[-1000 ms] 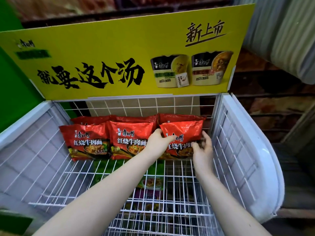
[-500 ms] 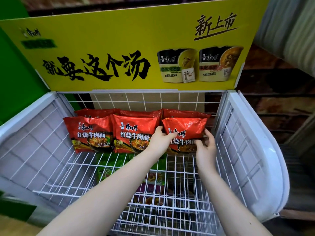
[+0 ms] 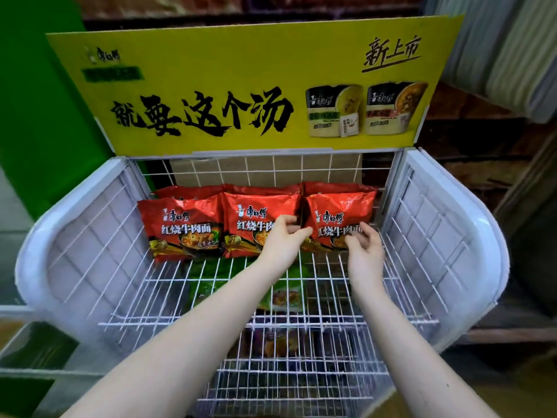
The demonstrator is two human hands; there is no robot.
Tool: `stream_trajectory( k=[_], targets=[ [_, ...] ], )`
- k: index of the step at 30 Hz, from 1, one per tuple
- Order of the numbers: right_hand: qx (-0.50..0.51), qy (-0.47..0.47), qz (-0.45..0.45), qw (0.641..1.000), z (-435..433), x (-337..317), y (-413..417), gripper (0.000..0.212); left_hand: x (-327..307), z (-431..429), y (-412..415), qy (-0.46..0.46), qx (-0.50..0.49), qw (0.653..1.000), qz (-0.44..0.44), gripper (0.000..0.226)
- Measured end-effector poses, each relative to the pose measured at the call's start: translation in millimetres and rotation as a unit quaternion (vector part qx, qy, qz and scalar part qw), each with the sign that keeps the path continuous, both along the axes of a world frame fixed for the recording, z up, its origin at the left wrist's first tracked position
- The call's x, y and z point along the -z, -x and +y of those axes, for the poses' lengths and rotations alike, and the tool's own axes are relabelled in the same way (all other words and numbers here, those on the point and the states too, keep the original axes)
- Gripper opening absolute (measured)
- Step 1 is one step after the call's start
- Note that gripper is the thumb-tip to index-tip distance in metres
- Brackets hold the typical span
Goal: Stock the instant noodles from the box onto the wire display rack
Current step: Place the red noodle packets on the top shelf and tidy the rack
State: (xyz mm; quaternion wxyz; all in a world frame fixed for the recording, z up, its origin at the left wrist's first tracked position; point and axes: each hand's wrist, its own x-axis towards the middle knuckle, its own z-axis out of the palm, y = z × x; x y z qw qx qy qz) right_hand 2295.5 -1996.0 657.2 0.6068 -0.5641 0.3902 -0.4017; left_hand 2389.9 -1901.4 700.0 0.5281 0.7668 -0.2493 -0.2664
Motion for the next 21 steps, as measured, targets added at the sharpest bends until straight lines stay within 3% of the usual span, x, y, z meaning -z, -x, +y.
stream_trajectory(
  k=[6,11,21],
  targets=[
    [-0.010,-0.006,0.012,1.000,96,0,3,0.035,10,90,-7,0.033,0.058,0.997,0.035,0.027],
    [-0.030,-0.004,0.057,0.998,186,13,18,0.036,35,172,-16,0.052,0.090,0.993,0.059,0.022],
    [-0.104,-0.027,0.141,0.984,274,43,31,0.029,85,266,-5,0.053,0.012,0.990,0.127,0.009]
  ],
)
